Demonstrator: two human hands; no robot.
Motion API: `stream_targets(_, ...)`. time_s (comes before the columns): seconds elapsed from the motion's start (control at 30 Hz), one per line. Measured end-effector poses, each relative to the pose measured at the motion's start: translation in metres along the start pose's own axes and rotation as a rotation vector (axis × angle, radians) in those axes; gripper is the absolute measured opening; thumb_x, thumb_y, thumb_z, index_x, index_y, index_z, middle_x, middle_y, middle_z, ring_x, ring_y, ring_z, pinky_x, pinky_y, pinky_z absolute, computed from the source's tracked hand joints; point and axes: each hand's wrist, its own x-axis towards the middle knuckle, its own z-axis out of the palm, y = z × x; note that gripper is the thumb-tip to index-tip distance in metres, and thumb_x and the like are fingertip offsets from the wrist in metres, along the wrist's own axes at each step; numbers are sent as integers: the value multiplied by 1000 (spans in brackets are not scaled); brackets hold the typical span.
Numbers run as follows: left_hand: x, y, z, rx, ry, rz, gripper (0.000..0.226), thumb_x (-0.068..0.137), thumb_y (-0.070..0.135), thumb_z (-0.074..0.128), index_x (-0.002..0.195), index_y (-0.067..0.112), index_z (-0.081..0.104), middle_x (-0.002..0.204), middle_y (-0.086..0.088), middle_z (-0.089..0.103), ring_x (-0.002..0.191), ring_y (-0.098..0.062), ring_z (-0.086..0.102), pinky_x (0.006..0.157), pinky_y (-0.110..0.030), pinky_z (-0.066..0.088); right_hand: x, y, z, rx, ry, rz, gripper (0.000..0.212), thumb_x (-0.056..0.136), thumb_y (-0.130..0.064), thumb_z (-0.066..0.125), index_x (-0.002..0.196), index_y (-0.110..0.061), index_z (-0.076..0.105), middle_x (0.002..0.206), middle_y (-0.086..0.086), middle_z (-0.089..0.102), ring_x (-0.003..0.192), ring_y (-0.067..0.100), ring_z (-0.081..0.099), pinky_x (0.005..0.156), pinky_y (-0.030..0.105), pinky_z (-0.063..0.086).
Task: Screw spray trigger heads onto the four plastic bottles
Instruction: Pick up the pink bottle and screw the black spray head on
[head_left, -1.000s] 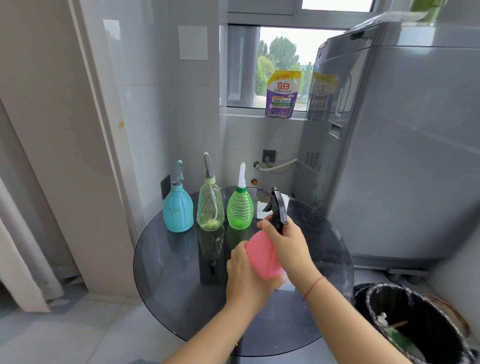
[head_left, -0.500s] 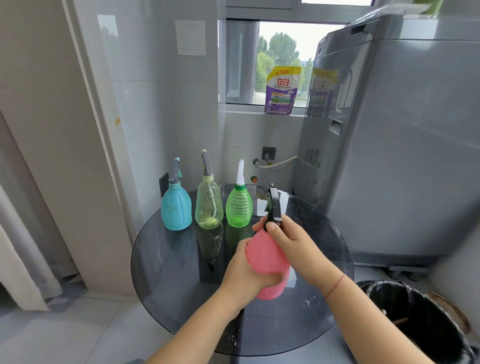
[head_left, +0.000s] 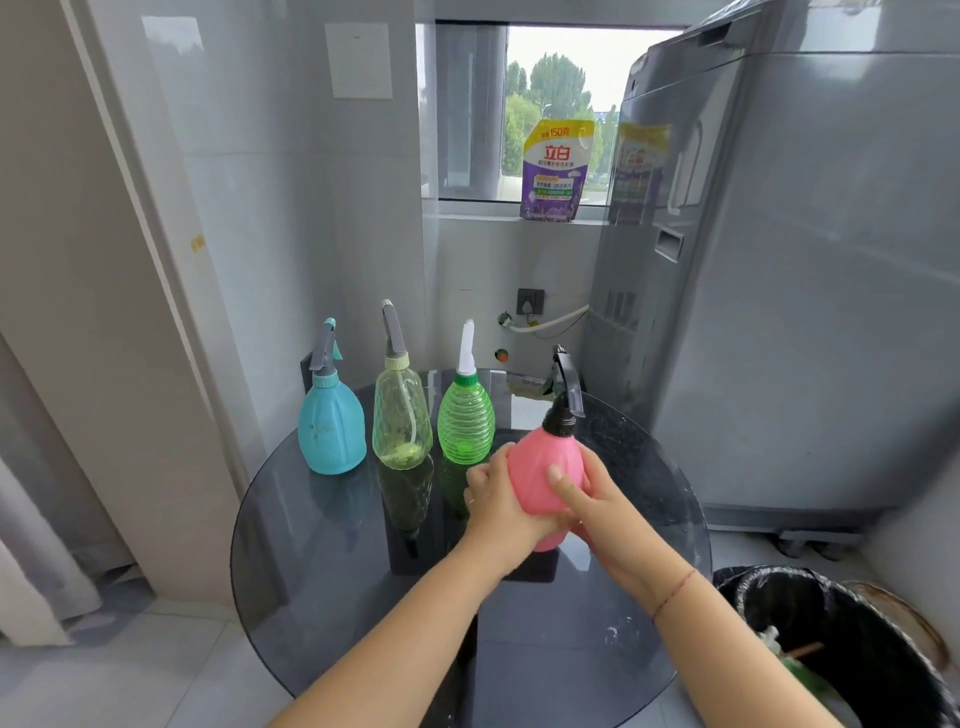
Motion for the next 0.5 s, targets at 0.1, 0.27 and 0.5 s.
stream_targets(0.1, 22, 10, 11, 43, 86, -13, 106, 68, 41, 82, 151, 21, 20, 146, -4, 34, 135, -28, 31, 109, -44, 38, 27, -5, -9, 4, 59, -49, 70, 72, -48, 70, 136, -35, 44, 134, -2, 58, 121, 16, 59, 103, 41, 49)
stream_targets(0.27, 69, 26, 28, 79, 198, -59, 91, 77, 37, 75, 149, 14, 24, 141, -12, 34, 130, -33, 36, 105, -45, 43, 81, -8, -25, -19, 73, -118, 44, 71, -53, 71, 111, -54, 52, 123, -12, 63, 103, 1, 67, 77, 24, 58)
stream_targets(0.5, 102, 17, 50, -59, 279, -67, 72, 86, 20, 70, 146, 8, 32, 143, -11, 39, 130, -29, 45, 105, -41, 46, 130, 15, -43, -35, 123, -91, 36, 84, -37, 69, 109, -53, 49, 123, -3, 60, 106, 11, 64, 69, 20, 58)
